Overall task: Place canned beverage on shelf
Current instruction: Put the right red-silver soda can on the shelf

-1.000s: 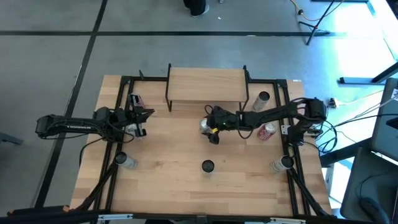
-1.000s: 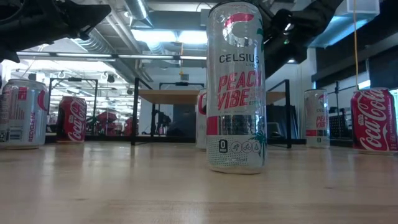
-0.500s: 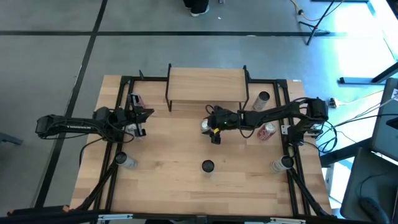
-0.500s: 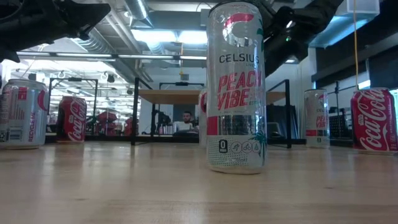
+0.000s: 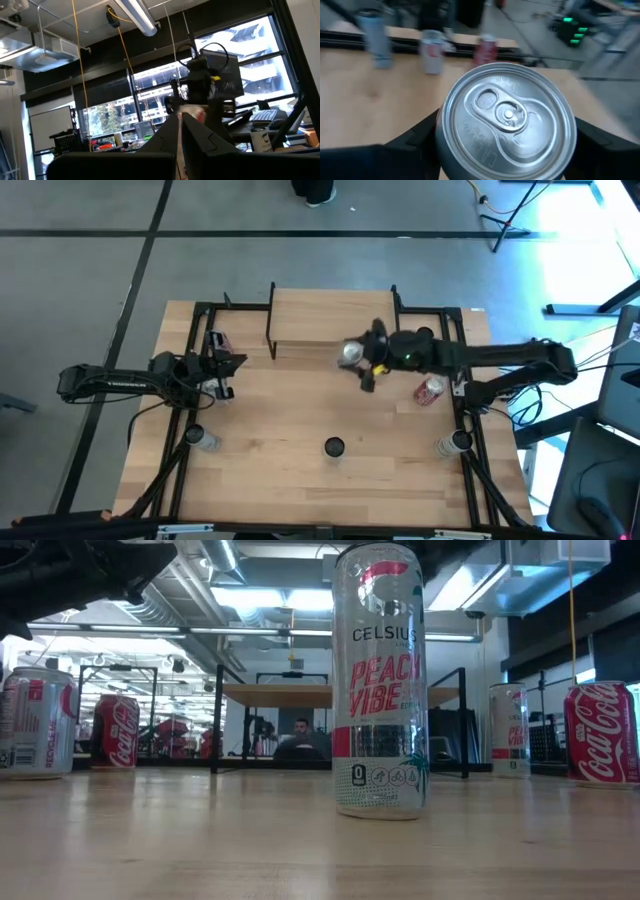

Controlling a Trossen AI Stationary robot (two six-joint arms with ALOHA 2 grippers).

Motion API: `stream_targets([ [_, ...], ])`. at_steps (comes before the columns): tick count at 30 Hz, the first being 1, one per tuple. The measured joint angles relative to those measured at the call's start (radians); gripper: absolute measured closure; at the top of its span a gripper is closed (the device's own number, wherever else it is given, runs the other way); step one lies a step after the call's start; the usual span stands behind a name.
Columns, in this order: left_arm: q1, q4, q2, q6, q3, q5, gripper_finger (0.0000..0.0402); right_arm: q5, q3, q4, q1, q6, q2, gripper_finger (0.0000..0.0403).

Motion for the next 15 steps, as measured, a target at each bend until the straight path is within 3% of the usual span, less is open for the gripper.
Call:
stream_targets([
  [9,0.000,0.002,0.000,0.000,0.000,0.004,0.0396,0.029,0.230,-0.345,-0.229,-0.001,0.003,0.0128],
  [15,0.000,0.002,0.000,0.000,0.000,0.004,0.0396,-0.153,0.220,-0.375,-0.462,0.023,0.003,0.0128],
])
